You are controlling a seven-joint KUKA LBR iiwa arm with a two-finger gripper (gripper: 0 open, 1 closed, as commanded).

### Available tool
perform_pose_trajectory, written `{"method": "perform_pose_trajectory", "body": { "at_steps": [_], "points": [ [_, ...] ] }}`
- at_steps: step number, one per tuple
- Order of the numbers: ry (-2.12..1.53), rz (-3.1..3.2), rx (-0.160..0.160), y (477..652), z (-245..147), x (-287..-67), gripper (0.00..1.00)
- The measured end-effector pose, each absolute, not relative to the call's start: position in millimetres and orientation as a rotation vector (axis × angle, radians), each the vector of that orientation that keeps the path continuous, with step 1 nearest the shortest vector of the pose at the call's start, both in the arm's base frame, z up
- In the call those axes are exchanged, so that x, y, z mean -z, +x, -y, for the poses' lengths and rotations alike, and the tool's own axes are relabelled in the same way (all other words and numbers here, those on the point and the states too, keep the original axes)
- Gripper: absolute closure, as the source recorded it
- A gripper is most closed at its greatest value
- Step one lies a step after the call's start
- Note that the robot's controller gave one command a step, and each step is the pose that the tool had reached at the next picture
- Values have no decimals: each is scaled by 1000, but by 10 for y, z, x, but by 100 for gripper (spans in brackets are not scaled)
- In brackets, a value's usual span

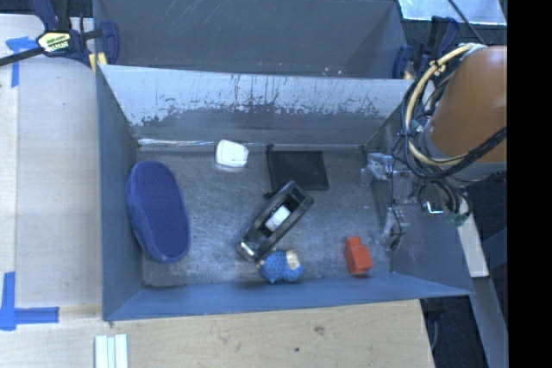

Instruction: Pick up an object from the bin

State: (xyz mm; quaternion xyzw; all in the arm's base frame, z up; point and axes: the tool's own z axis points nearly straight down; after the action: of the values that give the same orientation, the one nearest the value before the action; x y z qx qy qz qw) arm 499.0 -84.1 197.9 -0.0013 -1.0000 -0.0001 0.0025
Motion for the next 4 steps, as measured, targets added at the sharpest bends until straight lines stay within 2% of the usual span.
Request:
{"method": "perform_pose_trajectory", "body": {
  "at_steps": [1,2,3,4],
  "points": [
    [391,3118,4,5415,33,-1453,0],
    [546,3095,-4,6093,69,-669,0],
    [348,3124,-2,6058,556,-705,0],
    [354,3126,-1,6068,535,-715,100]
  ]
}}
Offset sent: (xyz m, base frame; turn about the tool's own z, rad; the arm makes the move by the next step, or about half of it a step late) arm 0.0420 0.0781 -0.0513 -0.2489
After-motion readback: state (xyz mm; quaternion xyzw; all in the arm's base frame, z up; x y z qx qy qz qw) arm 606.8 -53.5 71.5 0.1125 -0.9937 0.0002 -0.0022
